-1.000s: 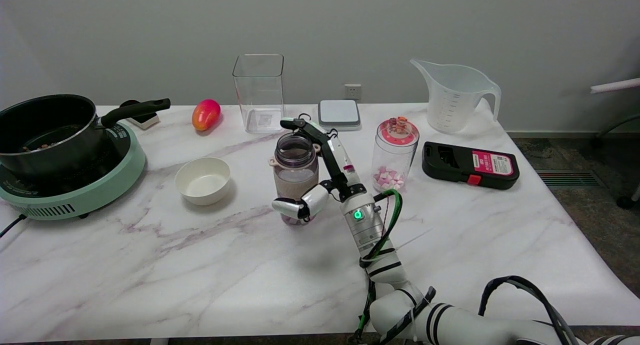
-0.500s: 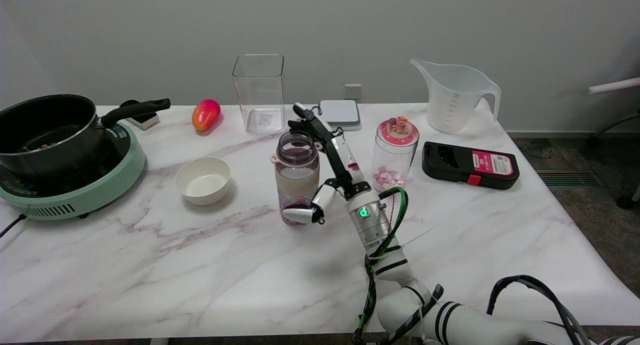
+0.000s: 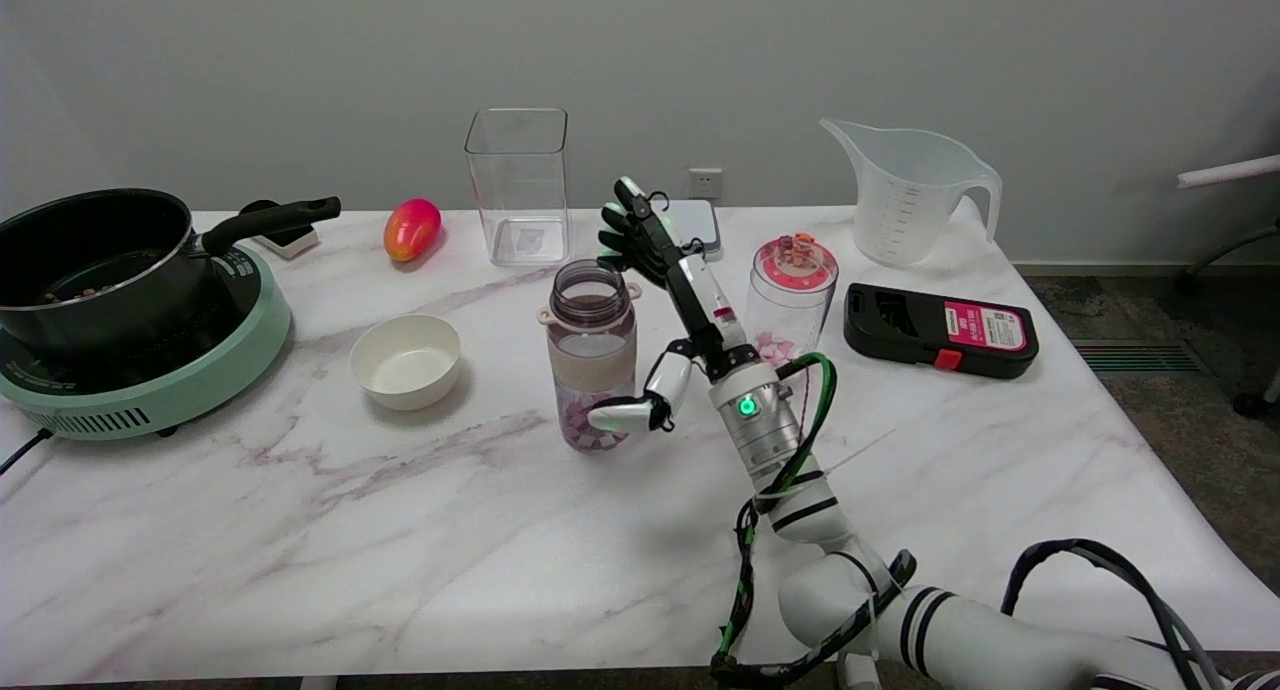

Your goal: Place the bottle onto the table.

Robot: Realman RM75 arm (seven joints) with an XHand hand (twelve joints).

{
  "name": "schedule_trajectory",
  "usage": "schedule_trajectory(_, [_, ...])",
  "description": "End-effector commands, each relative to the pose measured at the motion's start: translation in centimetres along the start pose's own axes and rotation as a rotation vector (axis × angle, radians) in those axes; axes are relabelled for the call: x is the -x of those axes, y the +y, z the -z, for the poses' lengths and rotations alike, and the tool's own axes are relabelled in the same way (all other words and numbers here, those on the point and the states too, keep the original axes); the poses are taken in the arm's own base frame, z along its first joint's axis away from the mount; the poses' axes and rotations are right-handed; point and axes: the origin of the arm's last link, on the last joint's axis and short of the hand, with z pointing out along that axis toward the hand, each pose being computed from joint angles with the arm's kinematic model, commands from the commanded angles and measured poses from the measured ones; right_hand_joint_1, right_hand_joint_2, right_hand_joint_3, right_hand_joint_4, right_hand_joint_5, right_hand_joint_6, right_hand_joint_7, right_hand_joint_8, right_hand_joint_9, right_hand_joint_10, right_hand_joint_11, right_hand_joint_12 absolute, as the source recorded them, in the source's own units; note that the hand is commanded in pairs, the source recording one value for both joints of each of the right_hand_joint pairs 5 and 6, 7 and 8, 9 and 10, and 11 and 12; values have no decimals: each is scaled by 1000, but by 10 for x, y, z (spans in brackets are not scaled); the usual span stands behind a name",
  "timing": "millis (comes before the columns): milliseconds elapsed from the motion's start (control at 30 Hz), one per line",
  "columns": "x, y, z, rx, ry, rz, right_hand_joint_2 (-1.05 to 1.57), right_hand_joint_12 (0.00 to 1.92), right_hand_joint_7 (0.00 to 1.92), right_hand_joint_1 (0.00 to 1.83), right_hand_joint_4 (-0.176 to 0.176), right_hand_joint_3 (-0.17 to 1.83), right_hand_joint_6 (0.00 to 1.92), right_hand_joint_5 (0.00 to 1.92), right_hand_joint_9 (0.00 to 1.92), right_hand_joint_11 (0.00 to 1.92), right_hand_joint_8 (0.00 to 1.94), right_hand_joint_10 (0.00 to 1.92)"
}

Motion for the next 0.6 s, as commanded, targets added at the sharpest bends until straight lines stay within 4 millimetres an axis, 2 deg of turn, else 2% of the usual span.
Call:
schedule_trajectory(33, [-55, -16, -21, -27, -48, 68, -700, 471, 264, 1276, 0, 1177, 60, 60, 359, 471, 264, 359])
schedule_trajectory(300, [-94, -38, -12, -57, -15, 112, -669, 438, 243, 1278, 0, 1101, 1, 1, 342, 438, 243, 342])
schedule_trajectory(467, [-119, -59, 2, -56, -33, 137, -651, 457, 267, 1285, 0, 1079, 0, 0, 390, 457, 267, 390])
schedule_trajectory(600, [-132, -76, 4, -72, -25, 125, -650, 480, 275, 1287, 0, 1089, 0, 0, 406, 480, 275, 406])
